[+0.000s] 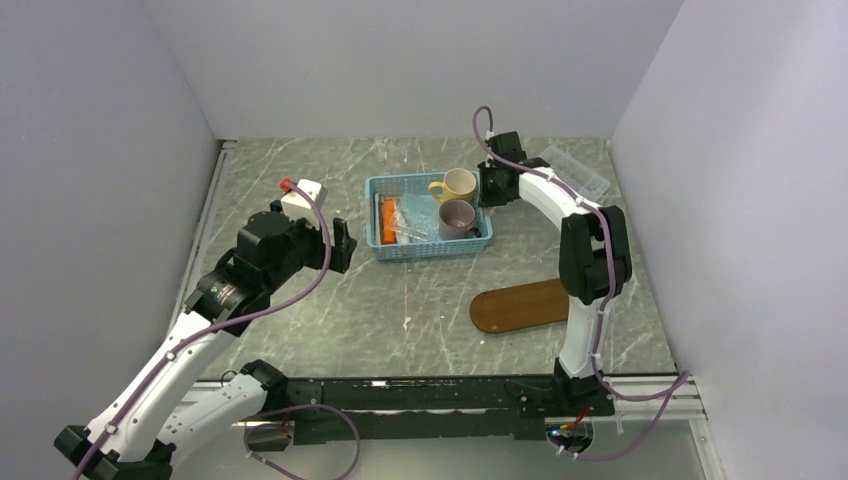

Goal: Prepare toiletry sets of a toothbrush and toothpaste on the tray

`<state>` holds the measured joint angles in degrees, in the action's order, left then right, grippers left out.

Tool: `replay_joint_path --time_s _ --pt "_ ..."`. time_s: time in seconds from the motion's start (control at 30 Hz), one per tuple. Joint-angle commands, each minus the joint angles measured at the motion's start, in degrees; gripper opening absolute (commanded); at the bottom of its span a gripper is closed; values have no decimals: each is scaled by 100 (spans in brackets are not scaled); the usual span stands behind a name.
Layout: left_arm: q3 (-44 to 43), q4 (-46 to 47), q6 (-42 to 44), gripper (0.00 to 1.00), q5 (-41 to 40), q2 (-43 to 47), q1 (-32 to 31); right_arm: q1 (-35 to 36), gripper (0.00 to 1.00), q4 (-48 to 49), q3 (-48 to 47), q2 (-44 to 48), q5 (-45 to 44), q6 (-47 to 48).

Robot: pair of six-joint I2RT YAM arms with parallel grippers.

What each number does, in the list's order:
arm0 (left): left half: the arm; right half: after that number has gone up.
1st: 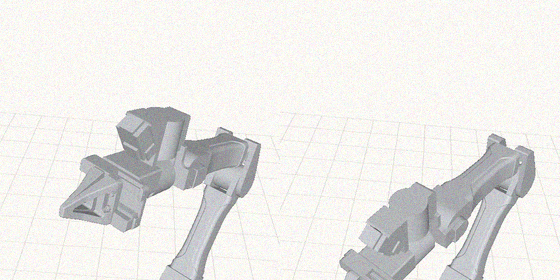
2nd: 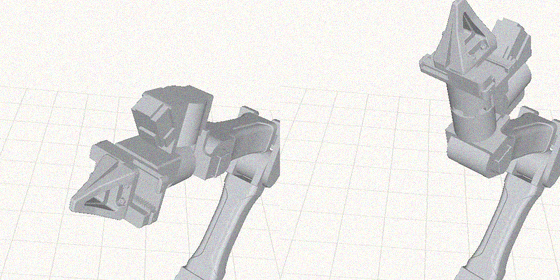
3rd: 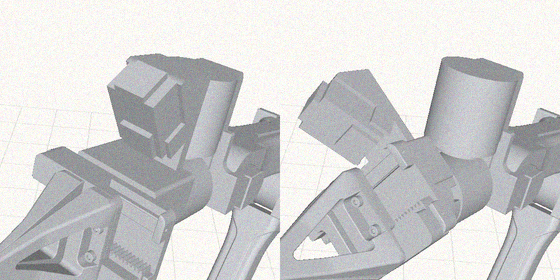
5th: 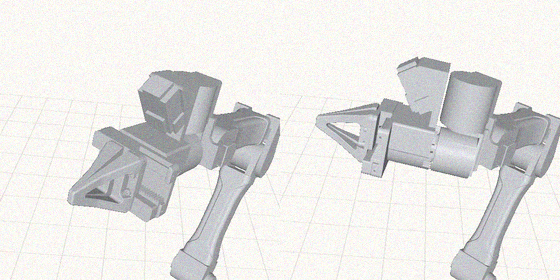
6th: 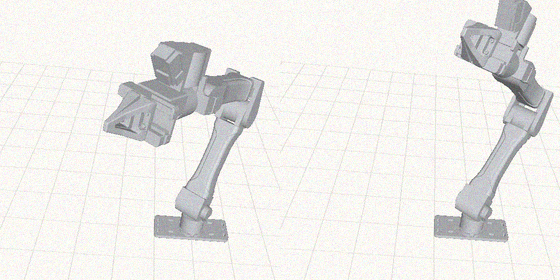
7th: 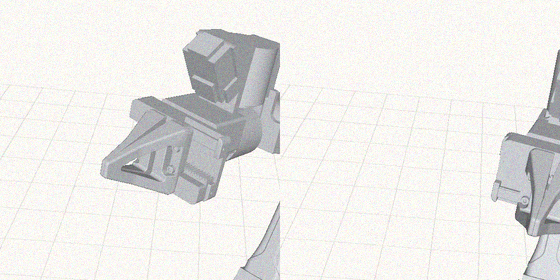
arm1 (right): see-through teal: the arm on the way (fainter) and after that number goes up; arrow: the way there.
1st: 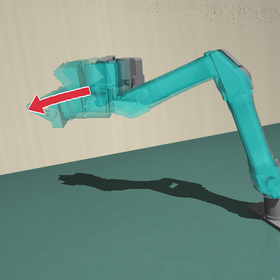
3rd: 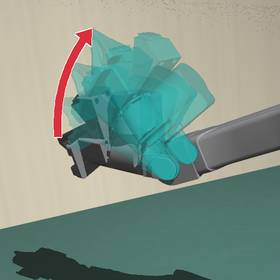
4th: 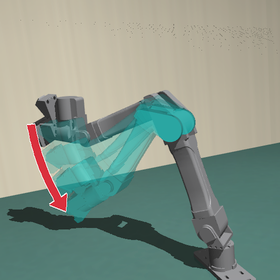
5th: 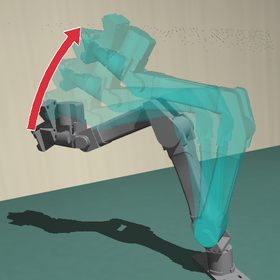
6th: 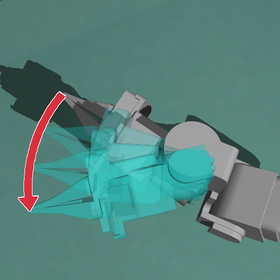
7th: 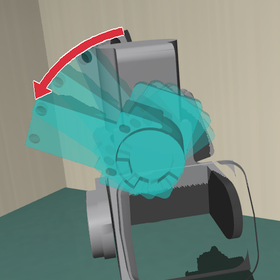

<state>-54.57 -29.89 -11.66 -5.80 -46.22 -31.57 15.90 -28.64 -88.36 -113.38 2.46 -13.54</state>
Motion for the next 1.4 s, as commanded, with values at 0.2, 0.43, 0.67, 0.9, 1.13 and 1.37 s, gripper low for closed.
replay_joint_path --time_s 0.2,0.43,0.67,0.9,1.13,1.37 --pt "-6 96 66 99 124 95 -29 31 0 -148 -504 -190 41 -234" --pt "-9 94 75 99 126 131 -32 31 0 208 88 115 285 -433" --pt "-21 80 74 99 121 131 -31 86 0 225 368 344 374 -514" --pt "-17 75 76 99 113 125 -32 133 7 172 492 509 176 -559" --pt "-14 74 78 99 101 105 -32 126 37 96 521 716 -140 -610" --pt "-19 69 83 99 95 98 -33 122 48 -106 715 1185 -621 -622"
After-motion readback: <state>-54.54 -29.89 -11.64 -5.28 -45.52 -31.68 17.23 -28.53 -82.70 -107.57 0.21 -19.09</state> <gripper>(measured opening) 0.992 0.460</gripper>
